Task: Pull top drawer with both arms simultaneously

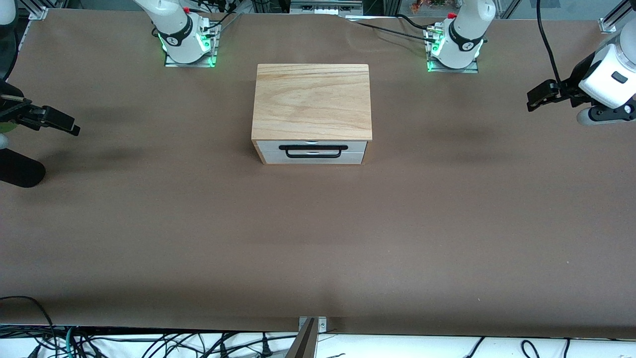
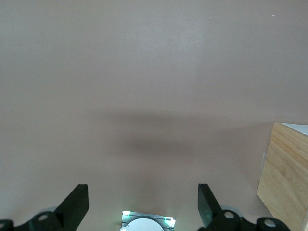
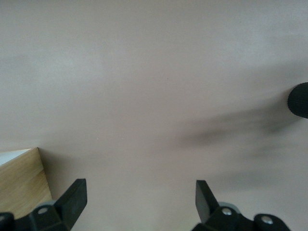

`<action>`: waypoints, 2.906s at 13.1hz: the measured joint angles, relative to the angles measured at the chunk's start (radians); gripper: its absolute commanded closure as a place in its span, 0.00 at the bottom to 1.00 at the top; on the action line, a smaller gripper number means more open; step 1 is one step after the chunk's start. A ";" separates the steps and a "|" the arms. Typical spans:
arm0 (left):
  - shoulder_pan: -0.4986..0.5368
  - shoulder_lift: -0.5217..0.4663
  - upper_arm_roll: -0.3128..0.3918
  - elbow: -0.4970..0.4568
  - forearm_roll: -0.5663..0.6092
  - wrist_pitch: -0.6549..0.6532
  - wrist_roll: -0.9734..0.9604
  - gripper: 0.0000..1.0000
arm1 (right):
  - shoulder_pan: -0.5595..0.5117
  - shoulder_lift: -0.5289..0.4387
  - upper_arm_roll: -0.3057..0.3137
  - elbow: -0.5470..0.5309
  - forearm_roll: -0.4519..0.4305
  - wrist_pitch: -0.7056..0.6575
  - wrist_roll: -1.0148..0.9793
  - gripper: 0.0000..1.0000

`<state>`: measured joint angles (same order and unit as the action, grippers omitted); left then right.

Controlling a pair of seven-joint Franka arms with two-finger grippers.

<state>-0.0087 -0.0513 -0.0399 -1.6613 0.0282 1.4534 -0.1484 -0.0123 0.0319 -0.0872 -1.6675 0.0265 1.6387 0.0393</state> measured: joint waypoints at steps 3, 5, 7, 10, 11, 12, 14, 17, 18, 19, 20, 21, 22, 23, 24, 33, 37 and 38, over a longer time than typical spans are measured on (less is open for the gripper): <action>0.000 0.002 0.000 -0.004 -0.011 0.002 0.001 0.00 | 0.001 0.009 0.000 0.000 0.000 -0.003 0.000 0.00; 0.000 0.005 0.000 -0.005 -0.012 0.003 0.002 0.00 | 0.001 0.019 0.000 0.000 0.000 -0.003 0.000 0.00; 0.000 0.006 0.000 -0.006 -0.012 0.003 0.003 0.00 | 0.001 0.024 0.000 0.000 0.000 -0.003 0.000 0.00; 0.000 0.006 0.000 -0.006 -0.012 0.003 0.003 0.00 | 0.001 0.030 0.000 0.000 0.000 -0.003 0.000 0.00; 0.000 0.006 0.000 -0.006 -0.013 0.003 0.004 0.00 | 0.001 0.034 0.000 0.000 0.001 -0.003 0.000 0.00; 0.000 0.006 0.000 -0.006 -0.013 0.003 0.004 0.00 | 0.002 0.037 0.000 0.000 0.001 -0.003 0.000 0.00; 0.000 0.006 0.000 -0.006 -0.013 0.003 0.004 0.00 | 0.004 0.039 0.000 0.000 0.001 -0.003 0.000 0.00; 0.000 0.006 0.000 -0.007 -0.013 0.003 0.004 0.00 | 0.005 0.039 0.001 0.000 0.003 -0.003 0.000 0.00; 0.000 0.006 0.000 -0.008 -0.013 0.003 0.004 0.00 | 0.005 0.039 0.002 0.000 0.011 -0.004 0.000 0.00; 0.000 0.006 0.000 -0.008 -0.015 0.003 0.004 0.00 | 0.006 0.040 0.003 0.000 0.025 -0.004 0.000 0.00; 0.000 0.006 0.000 -0.008 -0.019 0.003 0.004 0.00 | 0.006 0.042 0.004 0.000 0.040 -0.004 0.000 0.00; 0.000 0.007 0.000 -0.009 -0.023 0.003 0.004 0.00 | 0.007 0.045 0.005 0.000 0.048 -0.004 0.000 0.00; 0.000 0.007 0.000 -0.010 -0.027 0.003 0.004 0.00 | 0.007 0.050 0.005 0.000 0.059 -0.004 0.000 0.00; 0.000 0.007 0.000 -0.010 -0.028 0.003 0.004 0.00 | 0.007 0.056 0.005 -0.001 0.096 -0.004 0.000 0.00; 0.000 0.008 0.001 -0.011 -0.029 0.003 0.004 0.00 | 0.007 0.065 0.005 -0.001 0.168 -0.005 0.000 0.00; 0.003 0.069 0.003 -0.178 -0.271 0.246 0.011 0.00 | 0.130 0.219 0.069 -0.021 0.598 -0.015 -0.158 0.00; 0.003 0.152 -0.002 -0.230 -0.449 0.359 0.076 0.00 | 0.150 0.350 0.079 -0.086 0.903 0.037 -0.426 0.00; 0.002 0.178 -0.006 -0.239 -0.487 0.389 0.132 0.00 | 0.157 0.388 0.080 -0.104 1.000 0.062 -0.504 0.00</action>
<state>-0.0063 0.1268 -0.0458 -1.8999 -0.4585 1.8425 -0.0167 0.1446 0.4204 -0.0070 -1.7719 1.0269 1.7003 -0.4649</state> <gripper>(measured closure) 0.000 0.000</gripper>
